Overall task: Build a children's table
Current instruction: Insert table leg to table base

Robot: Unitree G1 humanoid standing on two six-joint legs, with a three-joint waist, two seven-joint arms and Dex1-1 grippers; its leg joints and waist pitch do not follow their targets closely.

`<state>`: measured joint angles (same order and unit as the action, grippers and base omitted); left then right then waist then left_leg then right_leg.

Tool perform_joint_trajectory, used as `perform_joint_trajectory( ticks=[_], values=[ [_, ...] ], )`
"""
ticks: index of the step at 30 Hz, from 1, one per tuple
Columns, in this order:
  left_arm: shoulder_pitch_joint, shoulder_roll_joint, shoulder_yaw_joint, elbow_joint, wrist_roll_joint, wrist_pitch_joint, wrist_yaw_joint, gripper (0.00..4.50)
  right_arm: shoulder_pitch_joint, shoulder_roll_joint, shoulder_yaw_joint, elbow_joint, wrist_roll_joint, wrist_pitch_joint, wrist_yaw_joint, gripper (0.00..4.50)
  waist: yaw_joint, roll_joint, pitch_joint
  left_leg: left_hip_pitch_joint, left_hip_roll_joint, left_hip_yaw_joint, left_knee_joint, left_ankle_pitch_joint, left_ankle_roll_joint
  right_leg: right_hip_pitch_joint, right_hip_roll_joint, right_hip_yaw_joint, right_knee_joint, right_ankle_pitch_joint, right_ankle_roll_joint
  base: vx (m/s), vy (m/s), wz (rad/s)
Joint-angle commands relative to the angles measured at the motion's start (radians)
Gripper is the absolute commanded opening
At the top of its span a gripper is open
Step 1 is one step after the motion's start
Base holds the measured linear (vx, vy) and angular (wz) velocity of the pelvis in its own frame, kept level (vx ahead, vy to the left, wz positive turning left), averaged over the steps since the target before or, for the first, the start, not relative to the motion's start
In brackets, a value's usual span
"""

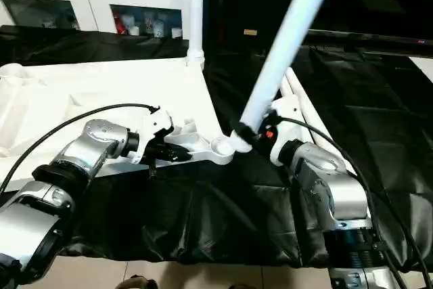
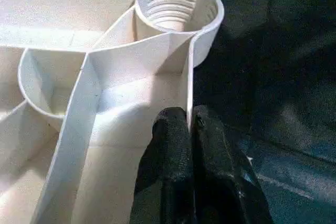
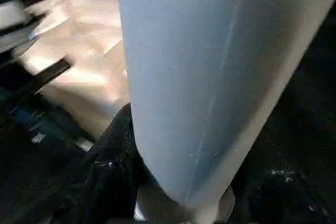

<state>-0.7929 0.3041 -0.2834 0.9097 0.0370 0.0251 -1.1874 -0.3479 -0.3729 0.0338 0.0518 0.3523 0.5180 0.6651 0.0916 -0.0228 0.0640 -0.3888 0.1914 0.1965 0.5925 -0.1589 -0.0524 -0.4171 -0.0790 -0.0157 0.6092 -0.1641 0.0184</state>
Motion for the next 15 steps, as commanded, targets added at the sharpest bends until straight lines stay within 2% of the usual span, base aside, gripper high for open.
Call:
perform_joint_trajectory(
  ticks=[1,5,9,11,12,15],
  values=[
    [0.039,-0.007,-0.038,-0.050,0.012,-0.006,-0.043,0.00,0.003,-0.017,0.018,-0.018,0.005,0.015,0.038,1.91,0.004,-0.007,-0.072,0.023,0.035,-0.019,-0.077,-0.292,-0.007,0.043,-0.058,0.024,-0.076,-0.272,-0.206,0.000,0.000,0.00],
    [0.102,0.001,-0.084,-0.153,0.045,-0.002,-0.035,0.00,0.010,-0.025,0.032,-0.011,-0.004,0.019,0.052,1.91,0.007,-0.004,-0.072,0.025,0.036,-0.016,-0.076,-0.279,-0.004,0.041,-0.056,0.024,-0.073,-0.252,-0.216,0.000,0.000,0.00],
    [0.164,0.007,-0.090,-0.297,0.039,0.075,-0.016,0.00,0.015,-0.033,0.036,-0.009,0.000,0.028,0.064,1.91,0.009,-0.005,-0.071,0.026,0.038,-0.016,-0.077,-0.291,-0.009,0.040,-0.057,0.024,-0.073,-0.274,-0.210,0.000,0.000,0.00],
    [0.185,0.008,-0.083,-0.355,0.031,0.109,-0.003,0.00,0.019,-0.040,0.043,-0.012,0.004,0.041,0.076,1.91,0.009,-0.009,-0.069,0.027,0.038,-0.015,-0.078,-0.303,-0.012,0.039,-0.056,0.024,-0.076,-0.306,-0.201,0.000,0.000,0.00],
    [0.188,0.008,-0.082,-0.363,0.030,0.113,-0.001,0.00,0.020,-0.041,0.044,-0.013,0.004,0.043,0.078,1.91,0.011,-0.007,-0.068,0.029,0.036,-0.015,-0.078,-0.314,-0.012,0.035,-0.056,0.024,-0.081,-0.338,-0.189,0.000,0.000,0.00],
    [0.216,0.013,-0.076,-0.436,0.025,0.156,0.008,0.00,0.029,-0.046,0.064,-0.001,-0.007,0.049,0.090,1.91,0.007,-0.008,-0.067,0.025,0.036,-0.018,-0.080,-0.324,-0.020,0.035,-0.056,0.024,-0.082,-0.364,-0.174,0.000,0.000,0.00]
  ],
)
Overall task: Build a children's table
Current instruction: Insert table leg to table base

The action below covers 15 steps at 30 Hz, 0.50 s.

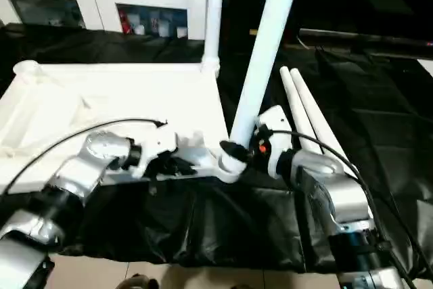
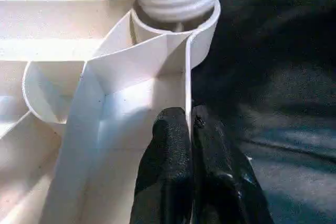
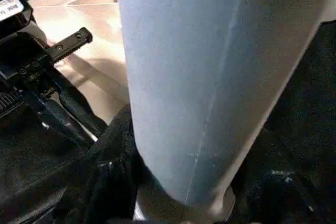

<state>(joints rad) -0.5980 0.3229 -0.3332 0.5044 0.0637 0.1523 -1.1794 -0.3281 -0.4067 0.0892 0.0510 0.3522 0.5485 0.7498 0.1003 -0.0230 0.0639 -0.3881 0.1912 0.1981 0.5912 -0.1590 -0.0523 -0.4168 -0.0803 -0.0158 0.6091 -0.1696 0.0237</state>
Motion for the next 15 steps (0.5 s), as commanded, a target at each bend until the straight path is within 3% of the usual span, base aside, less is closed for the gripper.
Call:
perform_joint_trajectory(
  ticks=[1,5,10,15],
  values=[
    [0.023,-0.005,-0.025,-0.035,-0.002,0.031,0.002,0.00,0.009,-0.012,0.009,0.002,-0.007,0.019,0.006,1.91,-0.003,-0.009,-0.066,0.023,0.036,-0.020,-0.079,-0.325,-0.019,0.035,-0.055,0.024,-0.083,-0.364,-0.177,0.000,0.000,0.00],
    [0.038,0.001,-0.018,-0.076,-0.005,0.065,0.014,0.00,0.010,-0.008,0.015,0.011,-0.013,0.020,0.007,1.91,-0.003,-0.007,-0.067,0.025,0.035,-0.020,-0.079,-0.328,-0.023,0.032,-0.054,0.025,-0.086,-0.384,-0.163,0.000,0.000,0.00],
    [0.048,-0.002,-0.016,-0.121,-0.021,0.101,0.009,0.00,-0.002,0.002,0.019,0.053,-0.028,-0.008,0.004,1.91,-0.008,-0.007,-0.069,0.022,0.033,-0.019,-0.077,-0.312,-0.019,0.034,-0.051,0.024,-0.081,-0.328,-0.178,0.000,0.000,0.00],
    [0.047,-0.015,-0.003,-0.138,-0.044,0.133,0.012,0.00,-0.011,0.023,-0.004,0.088,-0.019,-0.041,-0.001,1.91,-0.011,-0.006,-0.068,0.022,0.031,-0.018,-0.076,-0.313,-0.015,0.034,-0.050,0.024,-0.082,-0.328,-0.185,0.000,0.000,0.00]
  ],
)
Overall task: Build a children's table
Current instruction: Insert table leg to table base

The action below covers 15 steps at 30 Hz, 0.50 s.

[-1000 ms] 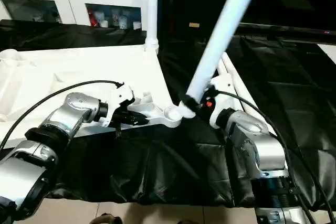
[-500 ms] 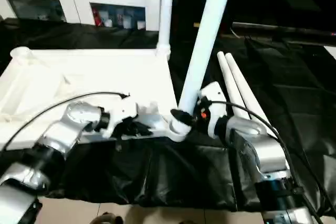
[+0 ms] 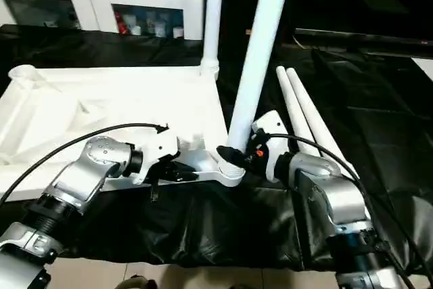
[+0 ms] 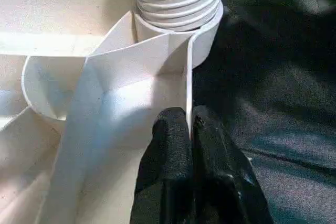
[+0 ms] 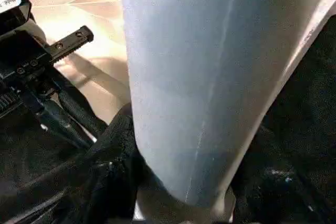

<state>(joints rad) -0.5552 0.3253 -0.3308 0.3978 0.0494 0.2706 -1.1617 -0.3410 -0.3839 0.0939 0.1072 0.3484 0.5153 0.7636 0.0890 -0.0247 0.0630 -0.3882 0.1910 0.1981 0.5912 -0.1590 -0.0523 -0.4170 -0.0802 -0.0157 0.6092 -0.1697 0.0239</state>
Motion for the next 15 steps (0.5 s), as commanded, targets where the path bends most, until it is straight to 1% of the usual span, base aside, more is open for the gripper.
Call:
perform_joint_trajectory(
  ticks=[1,3,4,5,6,8,9,10,11,12,14,15],
  values=[
    [0.004,-0.019,-0.003,-0.033,-0.032,0.018,-0.004,0.00,0.002,0.002,-0.012,0.034,-0.013,-0.010,-0.015,1.91,0.000,-0.004,-0.068,0.023,0.031,-0.018,-0.076,-0.314,-0.016,0.034,-0.051,0.023,-0.082,-0.331,-0.185,0.000,0.000,0.00],
    [0.003,-0.022,0.002,-0.040,-0.037,0.032,0.002,0.00,0.013,0.010,-0.028,0.037,0.002,-0.022,-0.014,1.91,0.000,-0.004,-0.067,0.023,0.032,-0.019,-0.077,-0.319,-0.016,0.034,-0.050,0.023,-0.083,-0.336,-0.184,0.000,0.000,0.00],
    [0.002,-0.025,0.010,-0.046,-0.043,0.047,0.010,0.00,0.031,0.017,-0.043,0.041,0.015,-0.034,-0.011,1.91,0.000,-0.004,-0.068,0.024,0.032,-0.019,-0.077,-0.317,-0.014,0.035,-0.050,0.023,-0.083,-0.332,-0.184,0.000,0.000,0.00],
    [0.003,-0.026,0.013,-0.048,-0.045,0.052,0.014,0.00,0.037,0.019,-0.047,0.042,0.018,-0.040,-0.010,1.91,0.001,-0.004,-0.068,0.024,0.032,-0.018,-0.076,-0.318,-0.013,0.033,-0.051,0.024,-0.084,-0.330,-0.184,0.000,0.000,0.00],
    [0.002,-0.027,0.016,-0.050,-0.046,0.057,0.018,0.00,0.048,0.019,-0.049,0.046,0.017,-0.051,-0.008,1.91,0.002,-0.003,-0.069,0.022,0.032,-0.019,-0.076,-0.315,-0.013,0.036,-0.051,0.023,-0.082,-0.324,-0.185,0.000,0.000,0.00],
    [0.000,-0.027,0.017,-0.051,-0.049,0.062,0.020,0.00,0.060,0.019,-0.052,0.055,0.014,-0.071,-0.005,1.91,0.002,-0.003,-0.070,0.022,0.032,-0.019,-0.076,-0.307,-0.009,0.037,-0.050,0.023,-0.081,-0.311,-0.190,0.000,0.000,0.00],
    [-0.005,-0.029,0.022,-0.047,-0.050,0.065,0.028,0.00,0.081,0.025,-0.068,0.065,0.018,-0.097,-0.006,1.91,0.002,0.001,-0.071,0.023,0.032,-0.019,-0.076,-0.303,-0.008,0.036,-0.048,0.022,-0.080,-0.298,-0.194,0.000,0.000,0.00],
    [-0.006,-0.029,0.023,-0.046,-0.050,0.065,0.029,0.00,0.083,0.025,-0.070,0.066,0.018,-0.100,-0.006,1.91,0.002,-0.001,-0.070,0.023,0.032,-0.018,-0.075,-0.305,-0.007,0.036,-0.049,0.023,-0.081,-0.294,-0.195,0.000,0.000,0.00],
    [-0.008,-0.030,0.025,-0.045,-0.051,0.067,0.031,0.00,0.089,0.027,-0.074,0.067,0.020,-0.108,-0.005,1.91,0.002,-0.002,-0.070,0.023,0.031,-0.018,-0.075,-0.312,-0.005,0.037,-0.049,0.022,-0.082,-0.302,-0.194,0.000,0.000,0.00],
    [-0.009,-0.030,0.027,-0.043,-0.051,0.066,0.034,0.00,0.093,0.031,-0.079,0.067,0.023,-0.113,-0.006,1.91,0.002,0.000,-0.070,0.022,0.031,-0.019,-0.076,-0.315,-0.005,0.036,-0.049,0.022,-0.082,-0.307,-0.194,0.000,0.000,0.00],
    [-0.013,-0.030,0.029,-0.039,-0.052,0.068,0.040,0.00,0.107,0.038,-0.087,0.066,0.029,-0.122,-0.007,1.91,0.001,0.000,-0.069,0.023,0.031,-0.019,-0.077,-0.320,-0.006,0.036,-0.048,0.022,-0.083,-0.314,-0.193,0.000,0.000,0.00],
    [-0.015,-0.030,0.030,-0.037,-0.052,0.069,0.045,0.00,0.114,0.040,-0.089,0.065,0.029,-0.128,-0.006,1.91,0.002,0.003,-0.068,0.024,0.031,-0.019,-0.077,-0.327,-0.008,0.035,-0.049,0.022,-0.085,-0.323,-0.191,0.000,0.000,0.00]
  ],
)
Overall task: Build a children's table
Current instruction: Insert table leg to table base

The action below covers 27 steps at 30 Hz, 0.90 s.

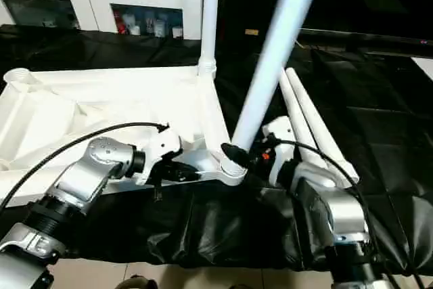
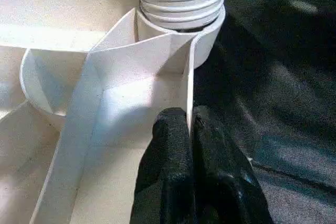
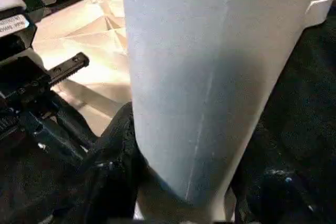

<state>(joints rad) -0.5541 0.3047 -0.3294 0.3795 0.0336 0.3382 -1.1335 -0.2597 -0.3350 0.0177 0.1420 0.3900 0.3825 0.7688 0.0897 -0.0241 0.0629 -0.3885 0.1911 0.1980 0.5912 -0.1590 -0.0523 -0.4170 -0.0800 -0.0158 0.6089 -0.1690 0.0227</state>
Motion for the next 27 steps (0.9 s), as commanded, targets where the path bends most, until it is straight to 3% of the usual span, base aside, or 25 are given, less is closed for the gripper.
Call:
perform_joint_trajectory(
  ticks=[1,11,19,27],
  values=[
    [-0.017,-0.010,0.029,-0.016,-0.035,0.001,0.020,0.00,0.038,-0.008,-0.013,0.030,-0.014,0.000,-0.010,1.91,0.001,0.001,-0.069,0.025,0.032,-0.019,-0.077,-0.330,-0.008,0.034,-0.048,0.022,-0.085,-0.326,-0.188,0.000,0.000,0.00],
    [-0.028,-0.017,0.039,0.002,-0.037,0.002,0.048,0.00,0.086,-0.008,0.012,0.010,-0.055,-0.075,-0.014,1.91,0.002,0.002,-0.068,0.023,0.031,-0.020,-0.079,-0.343,-0.011,0.035,-0.049,0.022,-0.087,-0.342,-0.178,0.000,0.000,0.00],
    [-0.037,-0.021,0.046,0.019,-0.040,0.000,0.056,0.00,0.116,0.014,-0.011,0.002,-0.024,-0.089,-0.028,1.91,0.001,0.007,-0.067,0.025,0.031,-0.023,-0.081,-0.374,-0.015,0.032,-0.049,0.021,-0.091,-0.375,-0.173,0.000,0.000,0.00],
    [-0.041,-0.018,0.038,0.022,-0.039,-0.011,0.041,0.00,0.111,-0.030,0.056,-0.019,-0.082,-0.069,-0.010,1.91,0.001,0.003,-0.066,0.023,0.030,-0.023,-0.081,-0.371,-0.011,0.033,-0.049,0.021,-0.093,-0.393,-0.163,0.000,0.000,0.00]
  ],
)
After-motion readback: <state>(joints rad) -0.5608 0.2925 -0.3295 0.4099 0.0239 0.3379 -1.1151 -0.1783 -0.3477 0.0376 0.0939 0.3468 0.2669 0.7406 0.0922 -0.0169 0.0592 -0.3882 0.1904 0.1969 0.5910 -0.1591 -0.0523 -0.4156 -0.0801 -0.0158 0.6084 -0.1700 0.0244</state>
